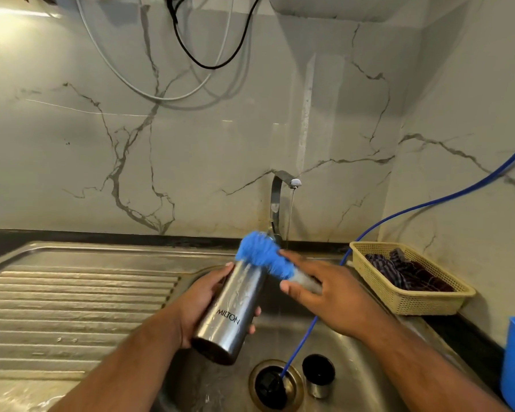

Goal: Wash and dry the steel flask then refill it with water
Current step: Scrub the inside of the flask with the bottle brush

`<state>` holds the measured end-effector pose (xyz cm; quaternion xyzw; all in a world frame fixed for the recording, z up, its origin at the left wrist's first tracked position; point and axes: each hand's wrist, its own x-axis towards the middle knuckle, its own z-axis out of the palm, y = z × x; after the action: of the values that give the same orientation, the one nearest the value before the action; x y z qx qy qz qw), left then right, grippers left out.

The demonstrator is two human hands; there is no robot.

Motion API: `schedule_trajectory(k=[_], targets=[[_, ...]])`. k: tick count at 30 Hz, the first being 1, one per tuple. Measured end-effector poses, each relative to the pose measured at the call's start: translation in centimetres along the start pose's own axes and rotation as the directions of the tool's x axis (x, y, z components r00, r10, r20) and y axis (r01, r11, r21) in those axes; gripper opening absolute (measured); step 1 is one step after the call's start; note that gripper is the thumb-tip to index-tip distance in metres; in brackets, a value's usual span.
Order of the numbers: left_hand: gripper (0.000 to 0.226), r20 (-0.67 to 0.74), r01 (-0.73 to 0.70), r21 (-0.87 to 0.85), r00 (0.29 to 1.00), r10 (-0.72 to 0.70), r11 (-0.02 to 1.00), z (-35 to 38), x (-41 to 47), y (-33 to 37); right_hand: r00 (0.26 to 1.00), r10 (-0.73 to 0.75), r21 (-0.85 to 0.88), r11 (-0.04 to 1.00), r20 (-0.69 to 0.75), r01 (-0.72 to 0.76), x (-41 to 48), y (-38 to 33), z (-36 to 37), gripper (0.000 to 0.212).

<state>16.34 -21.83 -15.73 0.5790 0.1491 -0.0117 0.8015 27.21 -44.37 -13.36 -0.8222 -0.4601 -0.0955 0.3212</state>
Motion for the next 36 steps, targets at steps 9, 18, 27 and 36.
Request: schedule_trajectory(k=[9,18,27,36], targets=[[0.068,-0.113,-0.008,-0.083,0.994,-0.002,0.997,-0.7,1.3,-0.5,0.996,-0.011,0.069,0.998,0.086,0.005,-0.4,-0.2,-0.4,0.055],[0.070,-0.081,-0.061,-0.094,0.995,0.054,0.994,-1.3,1.5,-0.6,0.984,-0.021,0.123,0.992,0.176,0.000,-0.5,-0.7,-0.1,0.055],[0.072,-0.086,-0.084,-0.015,0.993,0.082,0.996,-1.6,1.6,-0.9,0.943,-0.065,0.160,0.987,0.326,0.013,-0.9,-0.9,0.1,0.055],[0.063,-0.168,-0.058,-0.004,0.984,0.056,0.998,-2.0,1.6,-1.0,0.926,-0.045,0.169,0.985,0.374,-0.021,-1.1,-1.2,0.5,0.055]])
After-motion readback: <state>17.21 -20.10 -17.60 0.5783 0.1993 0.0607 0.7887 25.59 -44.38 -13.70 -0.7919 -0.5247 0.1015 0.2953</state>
